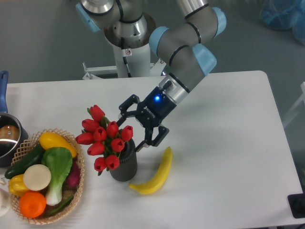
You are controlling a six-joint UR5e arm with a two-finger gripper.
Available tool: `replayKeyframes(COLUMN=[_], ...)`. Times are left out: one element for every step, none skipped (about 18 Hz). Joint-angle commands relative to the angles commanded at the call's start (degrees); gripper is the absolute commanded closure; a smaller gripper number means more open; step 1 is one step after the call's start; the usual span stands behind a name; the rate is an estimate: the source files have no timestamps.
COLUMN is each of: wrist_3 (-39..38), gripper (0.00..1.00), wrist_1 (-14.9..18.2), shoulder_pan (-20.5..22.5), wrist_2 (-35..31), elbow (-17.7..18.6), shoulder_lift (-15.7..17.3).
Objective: Pick up the flowers from the vase
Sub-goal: 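Lower the open gripper to the tulip stems above the black vase, then close the gripper around the tulip stems at the vase rim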
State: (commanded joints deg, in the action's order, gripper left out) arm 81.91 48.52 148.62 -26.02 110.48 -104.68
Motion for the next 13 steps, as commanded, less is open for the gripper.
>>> replayKeyframes(wrist_3=[0.0, 0.0, 0.0, 0.0, 0.0, 0.0, 0.0, 0.0, 0.0, 0.0, -0.3, -0.6, -0.7], gripper=[0.0, 0.0, 0.0, 0.0, 0.0, 0.0, 0.0, 0.0, 0.0, 0.0, 0.0, 0.0, 0.0], wrist_1=[0.0, 0.0, 0.0, 0.0, 0.0, 0.0, 0.0, 0.0, 0.0, 0.0, 0.0, 0.0, 0.0], shoulder_pan=[0.0, -0.4, -0.7, -0.8, -0.9, -1.1, -1.1, -1.2, -1.2, -1.7, -1.8, -2.0, -2.2], wrist_2=[0.1, 0.1, 0.0, 0.1, 0.0, 0.1, 0.0, 0.1, 0.1, 0.1, 0.1, 0.1, 0.1], elbow=[0.0, 0.0, 0.0, 0.0, 0.0, 0.0, -0.1, -0.4, -0.9, -1.5, -2.1, -2.6, -3.1], shoulder_lift=[-0.1, -0.2, -0.2, -0.2, -0.2, -0.3, -0.3, -0.5, -1.1, -1.4, -1.8, -2.4, -2.8])
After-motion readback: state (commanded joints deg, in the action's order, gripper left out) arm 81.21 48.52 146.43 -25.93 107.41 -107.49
